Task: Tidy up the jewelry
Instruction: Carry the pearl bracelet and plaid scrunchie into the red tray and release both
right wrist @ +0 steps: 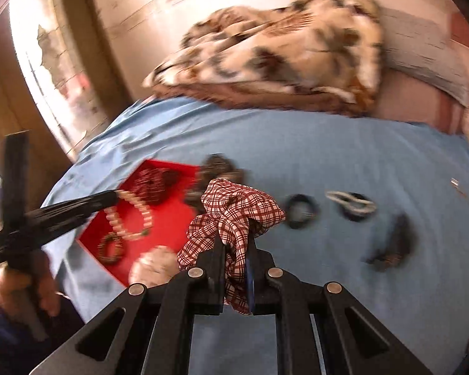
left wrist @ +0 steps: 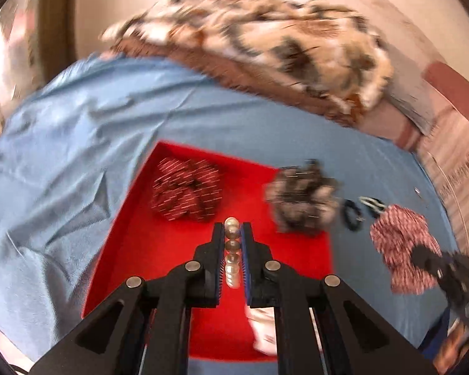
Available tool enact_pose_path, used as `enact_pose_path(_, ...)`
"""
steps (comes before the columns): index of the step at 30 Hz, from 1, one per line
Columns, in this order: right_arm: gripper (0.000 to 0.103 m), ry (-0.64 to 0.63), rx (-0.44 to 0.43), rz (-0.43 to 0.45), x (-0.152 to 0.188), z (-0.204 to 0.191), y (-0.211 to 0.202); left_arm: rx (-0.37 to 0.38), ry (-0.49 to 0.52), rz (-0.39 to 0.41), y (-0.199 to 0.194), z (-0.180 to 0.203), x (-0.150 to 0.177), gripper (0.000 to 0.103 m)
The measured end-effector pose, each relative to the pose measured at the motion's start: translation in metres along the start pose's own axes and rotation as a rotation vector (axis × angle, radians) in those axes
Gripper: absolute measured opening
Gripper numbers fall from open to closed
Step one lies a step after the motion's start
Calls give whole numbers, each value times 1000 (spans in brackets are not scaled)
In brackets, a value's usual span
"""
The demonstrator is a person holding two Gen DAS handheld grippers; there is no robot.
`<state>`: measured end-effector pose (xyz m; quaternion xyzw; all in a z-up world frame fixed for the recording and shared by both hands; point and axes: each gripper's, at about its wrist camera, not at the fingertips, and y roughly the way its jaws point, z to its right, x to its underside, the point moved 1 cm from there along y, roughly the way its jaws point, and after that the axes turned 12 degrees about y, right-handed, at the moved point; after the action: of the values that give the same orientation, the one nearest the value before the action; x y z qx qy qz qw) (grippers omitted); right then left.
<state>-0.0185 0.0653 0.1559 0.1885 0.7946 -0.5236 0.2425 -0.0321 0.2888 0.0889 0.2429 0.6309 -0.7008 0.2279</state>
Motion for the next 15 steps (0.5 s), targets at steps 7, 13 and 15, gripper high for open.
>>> enact_pose_path(7,11,-81,-39,-142,4,-58,74,-48,-104,-68,29,-60,6,9)
enact_pose_path(13,11,-33,-55,-242,9,-75,120,-49,-146,-81,36,-80,10,9)
enact_pose_path(15,11,-26,-64,-267,11,-80,130,-47,-148,-78,36,-82,10,9)
